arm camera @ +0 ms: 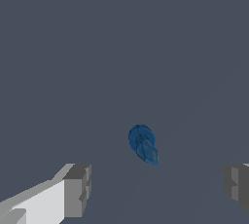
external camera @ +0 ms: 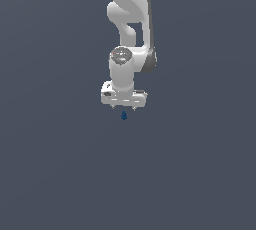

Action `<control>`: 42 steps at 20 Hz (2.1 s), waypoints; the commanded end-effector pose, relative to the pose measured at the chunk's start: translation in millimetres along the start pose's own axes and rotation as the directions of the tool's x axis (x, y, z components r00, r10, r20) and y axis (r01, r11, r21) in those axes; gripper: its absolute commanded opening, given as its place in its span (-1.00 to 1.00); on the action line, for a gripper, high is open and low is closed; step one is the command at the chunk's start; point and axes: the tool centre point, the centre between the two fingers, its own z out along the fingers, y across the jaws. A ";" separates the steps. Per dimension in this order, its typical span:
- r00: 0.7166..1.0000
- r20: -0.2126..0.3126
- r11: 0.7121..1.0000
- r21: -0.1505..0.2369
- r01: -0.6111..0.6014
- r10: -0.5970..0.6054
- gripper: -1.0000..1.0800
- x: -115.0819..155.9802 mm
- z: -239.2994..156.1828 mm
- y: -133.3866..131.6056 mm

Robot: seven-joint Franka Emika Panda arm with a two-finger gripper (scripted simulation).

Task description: Pick up the object and move it to a goal position.

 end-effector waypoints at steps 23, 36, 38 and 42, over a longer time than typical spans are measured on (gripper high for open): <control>1.000 0.000 1.000 0.000 -0.001 0.001 -1.00 -1.3 50.8 0.2; 0.999 -0.045 1.000 -0.001 -0.007 0.007 -1.00 13.3 44.7 5.9; 0.997 -0.074 1.000 -0.001 -0.011 0.011 -1.00 22.8 40.4 9.6; 0.988 -0.155 1.000 -0.001 -0.022 0.022 -1.00 48.3 27.1 20.0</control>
